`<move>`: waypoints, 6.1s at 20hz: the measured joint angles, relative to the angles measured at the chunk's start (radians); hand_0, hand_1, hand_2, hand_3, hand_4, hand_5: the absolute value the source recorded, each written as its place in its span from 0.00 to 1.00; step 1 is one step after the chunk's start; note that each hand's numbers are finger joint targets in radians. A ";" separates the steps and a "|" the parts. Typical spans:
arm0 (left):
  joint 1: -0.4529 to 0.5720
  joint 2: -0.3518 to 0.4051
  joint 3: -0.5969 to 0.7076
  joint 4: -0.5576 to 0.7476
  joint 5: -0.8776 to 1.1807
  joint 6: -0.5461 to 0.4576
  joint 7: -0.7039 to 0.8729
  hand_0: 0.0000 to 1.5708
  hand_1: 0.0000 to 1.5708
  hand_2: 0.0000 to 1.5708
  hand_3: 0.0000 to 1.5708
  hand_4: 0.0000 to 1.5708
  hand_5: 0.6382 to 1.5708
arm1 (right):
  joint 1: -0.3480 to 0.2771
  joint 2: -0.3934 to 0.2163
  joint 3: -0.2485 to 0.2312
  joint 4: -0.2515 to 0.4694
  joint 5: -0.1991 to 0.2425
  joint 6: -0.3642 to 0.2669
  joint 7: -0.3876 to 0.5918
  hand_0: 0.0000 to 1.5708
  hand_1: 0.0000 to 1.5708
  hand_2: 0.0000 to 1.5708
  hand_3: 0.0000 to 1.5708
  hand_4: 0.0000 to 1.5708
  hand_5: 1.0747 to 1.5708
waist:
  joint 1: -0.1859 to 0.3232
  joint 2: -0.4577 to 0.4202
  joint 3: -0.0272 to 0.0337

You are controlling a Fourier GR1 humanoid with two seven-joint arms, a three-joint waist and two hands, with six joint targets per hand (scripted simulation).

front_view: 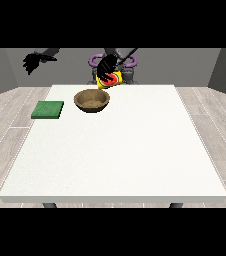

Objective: Pick the cup and pour the ball into the bowl, then pick the bowl and place it on the pad

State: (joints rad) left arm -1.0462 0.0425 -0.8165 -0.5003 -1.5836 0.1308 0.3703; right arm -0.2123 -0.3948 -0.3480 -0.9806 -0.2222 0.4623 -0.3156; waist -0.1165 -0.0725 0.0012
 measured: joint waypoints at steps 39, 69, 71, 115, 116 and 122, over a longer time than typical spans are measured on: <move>0.633 0.031 0.797 -0.629 1.470 0.020 -0.638 0.00 0.00 0.00 0.00 0.00 0.99 | -0.094 0.359 0.105 0.038 0.097 -0.445 -0.046 0.00 0.00 0.00 0.00 0.16 0.99 | 0.203 0.173 -0.0038; 0.661 0.120 0.884 -0.683 1.549 -0.133 -0.617 0.00 0.00 0.00 0.00 0.62 0.84 | -0.196 0.270 0.246 0.317 0.379 -0.923 0.133 1.00 1.00 1.00 0.60 0.54 0.98 | 0.251 0.121 -0.0204; 0.701 0.128 0.905 -0.642 1.555 -0.133 -0.640 0.00 0.00 0.00 0.00 0.63 0.84 | -0.212 0.270 0.278 0.302 0.402 -0.916 0.250 1.00 1.00 1.00 0.62 0.52 0.99 | 0.213 0.072 -0.0137; 0.665 0.644 1.353 -0.453 1.893 -0.543 -0.812 0.00 0.00 0.00 0.00 0.75 0.98 | -0.338 -0.220 -0.056 0.348 0.224 -0.625 0.292 0.00 0.00 0.27 0.41 0.00 0.78 | 0.216 0.347 -0.0010; 0.668 0.644 1.351 -0.448 1.891 -0.544 -0.815 0.00 0.00 0.00 0.00 0.75 0.98 | -0.345 -0.222 -0.054 0.355 0.222 -0.616 0.298 0.00 0.00 0.23 0.28 0.00 0.68 | 0.215 0.342 -0.0008; 0.650 0.565 1.268 -0.562 1.881 -0.490 -0.705 0.00 0.00 0.00 0.00 0.57 0.99 | -0.391 -0.252 -0.043 0.423 0.232 -0.585 0.334 0.00 0.00 0.00 0.00 0.00 0.56 | 0.228 0.271 0.0005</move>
State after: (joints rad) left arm -0.3967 0.6078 0.4515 -1.0624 0.2978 -0.3596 -0.3345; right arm -0.6036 -0.6468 -0.3913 -0.5579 0.0100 -0.1232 0.0185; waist 0.1112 0.1982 0.0017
